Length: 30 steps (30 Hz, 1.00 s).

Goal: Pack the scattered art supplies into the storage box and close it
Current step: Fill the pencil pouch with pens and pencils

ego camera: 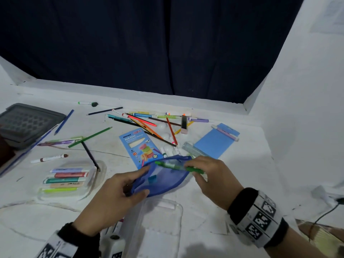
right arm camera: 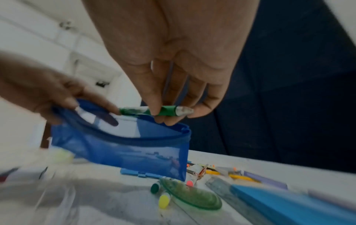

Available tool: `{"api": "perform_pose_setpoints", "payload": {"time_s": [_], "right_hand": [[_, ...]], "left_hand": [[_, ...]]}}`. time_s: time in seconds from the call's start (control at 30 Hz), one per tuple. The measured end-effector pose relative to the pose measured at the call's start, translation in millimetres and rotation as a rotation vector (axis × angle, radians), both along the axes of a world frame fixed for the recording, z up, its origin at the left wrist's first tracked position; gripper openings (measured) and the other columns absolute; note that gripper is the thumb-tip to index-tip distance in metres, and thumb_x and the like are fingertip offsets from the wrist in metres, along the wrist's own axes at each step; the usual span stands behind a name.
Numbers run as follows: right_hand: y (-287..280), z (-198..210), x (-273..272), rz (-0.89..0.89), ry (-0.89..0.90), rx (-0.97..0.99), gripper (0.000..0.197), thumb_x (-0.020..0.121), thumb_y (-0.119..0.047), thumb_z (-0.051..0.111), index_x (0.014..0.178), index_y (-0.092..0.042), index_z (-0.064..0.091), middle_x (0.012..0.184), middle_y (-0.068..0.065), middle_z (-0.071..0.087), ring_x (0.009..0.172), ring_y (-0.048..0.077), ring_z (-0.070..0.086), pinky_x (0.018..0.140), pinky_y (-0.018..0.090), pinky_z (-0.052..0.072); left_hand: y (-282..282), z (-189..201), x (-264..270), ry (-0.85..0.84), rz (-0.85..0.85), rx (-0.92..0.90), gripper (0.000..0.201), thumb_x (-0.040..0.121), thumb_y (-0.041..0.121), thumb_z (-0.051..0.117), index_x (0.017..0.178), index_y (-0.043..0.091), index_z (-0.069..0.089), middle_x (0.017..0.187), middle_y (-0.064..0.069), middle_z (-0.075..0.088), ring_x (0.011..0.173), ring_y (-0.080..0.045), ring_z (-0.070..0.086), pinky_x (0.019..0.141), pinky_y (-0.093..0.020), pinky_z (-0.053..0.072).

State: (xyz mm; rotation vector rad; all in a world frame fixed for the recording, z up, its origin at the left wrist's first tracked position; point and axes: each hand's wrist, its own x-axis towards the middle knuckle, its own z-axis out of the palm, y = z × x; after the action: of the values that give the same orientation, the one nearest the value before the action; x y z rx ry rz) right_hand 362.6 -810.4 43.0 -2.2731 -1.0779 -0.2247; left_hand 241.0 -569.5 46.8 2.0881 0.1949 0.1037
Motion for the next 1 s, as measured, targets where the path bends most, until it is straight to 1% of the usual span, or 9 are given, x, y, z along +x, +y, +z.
{"api": "perform_pose_setpoints", "payload": {"time_s": [0.07, 0.17, 0.3, 0.5, 0.6, 0.7, 0.77, 0.87, 1.0], "right_hand": [[3.7, -4.0, 1.5, 0.092, -0.15, -0.069, 0.034, 0.072, 0.008, 0.066, 0.098, -0.015, 0.072, 0.092, 0.0, 0.071, 0.083, 0.018, 0.062, 0.08, 0.023, 0.049], [4.7, -6.9, 3.4, 0.162, -0.192, -0.059, 0.037, 0.071, 0.011, 0.066, 0.097, -0.016, 0.072, 0.09, -0.001, 0.071, 0.084, 0.02, 0.06, 0.08, 0.025, 0.046], [9.6, -12.2, 9.8, 0.237, -0.214, -0.034, 0.046, 0.073, 0.016, 0.057, 0.1, -0.017, 0.073, 0.096, -0.004, 0.071, 0.087, 0.022, 0.06, 0.078, 0.034, 0.051], [34.0, -8.2, -0.3, 0.383, -0.145, 0.053, 0.032, 0.08, 0.01, 0.059, 0.102, -0.009, 0.072, 0.102, 0.001, 0.071, 0.093, 0.022, 0.062, 0.084, 0.034, 0.05], [30.9, 3.9, 7.7, 0.241, -0.056, 0.197, 0.017, 0.09, -0.005, 0.064, 0.103, -0.012, 0.073, 0.102, -0.001, 0.07, 0.094, 0.013, 0.063, 0.088, 0.024, 0.049], [13.7, 7.4, 35.6, 0.049, -0.097, 0.271, 0.016, 0.088, -0.004, 0.066, 0.099, -0.013, 0.073, 0.095, -0.004, 0.066, 0.086, 0.007, 0.06, 0.081, 0.017, 0.047], [-1.5, -1.1, 60.4, -0.087, -0.057, 0.167, 0.016, 0.089, -0.009, 0.064, 0.1, -0.017, 0.071, 0.092, -0.007, 0.062, 0.081, 0.006, 0.059, 0.078, 0.02, 0.048], [-18.5, -23.7, 86.0, -0.284, 0.112, -0.139, 0.018, 0.089, -0.017, 0.061, 0.106, -0.021, 0.065, 0.092, -0.006, 0.054, 0.085, 0.017, 0.059, 0.074, 0.031, 0.049], [-17.9, -44.2, 88.6, -0.378, 0.164, -0.467, 0.023, 0.09, -0.031, 0.057, 0.111, -0.025, 0.051, 0.095, -0.002, 0.049, 0.086, 0.022, 0.055, 0.066, 0.031, 0.044]], "left_hand": [[-5.3, 0.9, -2.3, 0.025, 0.001, -0.047, 0.054, 0.086, 0.013, 0.075, 0.132, 0.037, 0.059, 0.117, 0.032, 0.067, 0.107, 0.012, 0.062, 0.086, -0.013, 0.052], [-7.0, 4.3, -6.6, 0.061, 0.091, -0.232, 0.052, 0.087, 0.009, 0.073, 0.131, 0.034, 0.063, 0.116, 0.022, 0.071, 0.108, -0.004, 0.069, 0.092, -0.035, 0.058], [-5.1, 11.8, -9.5, 0.096, 0.098, -0.409, 0.049, 0.086, 0.0, 0.069, 0.124, 0.032, 0.068, 0.114, 0.014, 0.074, 0.106, -0.01, 0.07, 0.08, -0.026, 0.06], [-7.3, 13.2, -7.1, 0.131, 0.019, -0.398, 0.046, 0.087, 0.003, 0.069, 0.122, 0.033, 0.07, 0.117, 0.014, 0.072, 0.106, -0.01, 0.07, 0.077, -0.028, 0.061], [-8.0, 9.2, -0.6, 0.068, 0.091, -0.352, 0.04, 0.087, 0.009, 0.07, 0.117, 0.035, 0.073, 0.114, 0.012, 0.073, 0.1, -0.01, 0.072, 0.071, -0.028, 0.062], [-2.7, 6.1, 4.4, 0.005, 0.179, -0.273, 0.038, 0.087, 0.013, 0.069, 0.117, 0.036, 0.073, 0.113, 0.007, 0.073, 0.096, -0.011, 0.073, 0.065, -0.03, 0.062], [3.9, 6.0, 7.0, -0.013, 0.21, -0.263, 0.04, 0.088, 0.011, 0.068, 0.118, 0.037, 0.072, 0.112, 0.004, 0.073, 0.095, -0.013, 0.073, 0.063, -0.032, 0.063], [11.6, 9.3, 8.7, -0.03, 0.237, -0.325, 0.046, 0.091, 0.001, 0.063, 0.121, 0.035, 0.07, 0.112, 0.001, 0.074, 0.095, -0.012, 0.074, 0.067, -0.034, 0.063], [15.3, 10.1, 6.6, -0.056, 0.202, -0.327, 0.051, 0.09, -0.005, 0.063, 0.125, 0.033, 0.068, 0.117, 0.008, 0.074, 0.104, -0.008, 0.071, 0.079, -0.034, 0.062]]}}
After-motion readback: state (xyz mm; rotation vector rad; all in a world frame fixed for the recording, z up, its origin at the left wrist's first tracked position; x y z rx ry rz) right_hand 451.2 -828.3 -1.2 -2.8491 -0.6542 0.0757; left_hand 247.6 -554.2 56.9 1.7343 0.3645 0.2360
